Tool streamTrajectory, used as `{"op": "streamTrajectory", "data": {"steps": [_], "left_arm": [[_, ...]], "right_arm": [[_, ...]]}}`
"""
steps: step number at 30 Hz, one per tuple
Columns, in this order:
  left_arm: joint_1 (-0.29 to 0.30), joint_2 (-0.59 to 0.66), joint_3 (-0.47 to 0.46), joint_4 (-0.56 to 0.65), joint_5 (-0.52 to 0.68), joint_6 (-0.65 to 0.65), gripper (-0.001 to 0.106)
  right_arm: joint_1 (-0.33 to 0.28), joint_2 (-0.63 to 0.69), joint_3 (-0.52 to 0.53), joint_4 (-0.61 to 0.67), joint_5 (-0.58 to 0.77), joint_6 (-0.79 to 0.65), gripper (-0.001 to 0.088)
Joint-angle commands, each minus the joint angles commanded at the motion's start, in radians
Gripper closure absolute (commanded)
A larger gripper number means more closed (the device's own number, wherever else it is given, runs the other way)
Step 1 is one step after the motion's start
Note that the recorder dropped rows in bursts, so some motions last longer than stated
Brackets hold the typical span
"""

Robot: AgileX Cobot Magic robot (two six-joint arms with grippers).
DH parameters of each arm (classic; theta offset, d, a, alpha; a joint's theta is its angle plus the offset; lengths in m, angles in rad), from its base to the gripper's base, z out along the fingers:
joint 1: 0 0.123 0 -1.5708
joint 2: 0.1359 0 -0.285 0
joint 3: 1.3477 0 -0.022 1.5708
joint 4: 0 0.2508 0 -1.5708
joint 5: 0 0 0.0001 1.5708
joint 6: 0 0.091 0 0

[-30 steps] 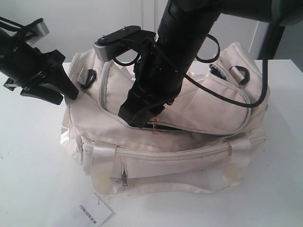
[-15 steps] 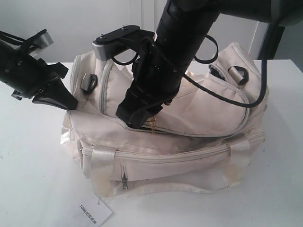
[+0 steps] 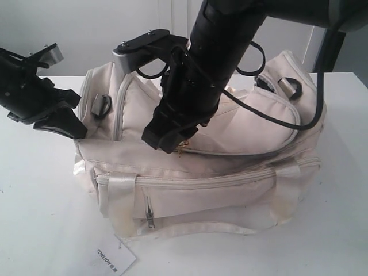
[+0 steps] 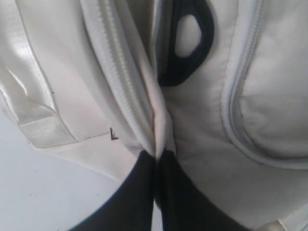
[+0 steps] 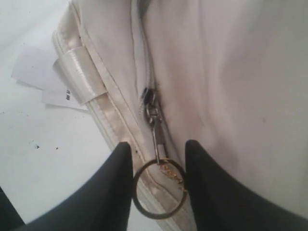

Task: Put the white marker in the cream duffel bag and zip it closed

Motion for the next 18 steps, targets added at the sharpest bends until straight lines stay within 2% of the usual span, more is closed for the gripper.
{"op": "streamTrajectory", "data": {"steps": [10,18], "left_arm": [[0.0,0.0,0.0,0.016,-0.078,0.0,0.105],[0.002,0.0,0.0,0.065,-0.11,0.0,0.105]], "right_arm": [[0.0,-0.01,0.0,-0.203,0.0,0.057,0.0868],[0.0,-0.083,0.002,-0.367,0.0,0.094,0.0868]]}}
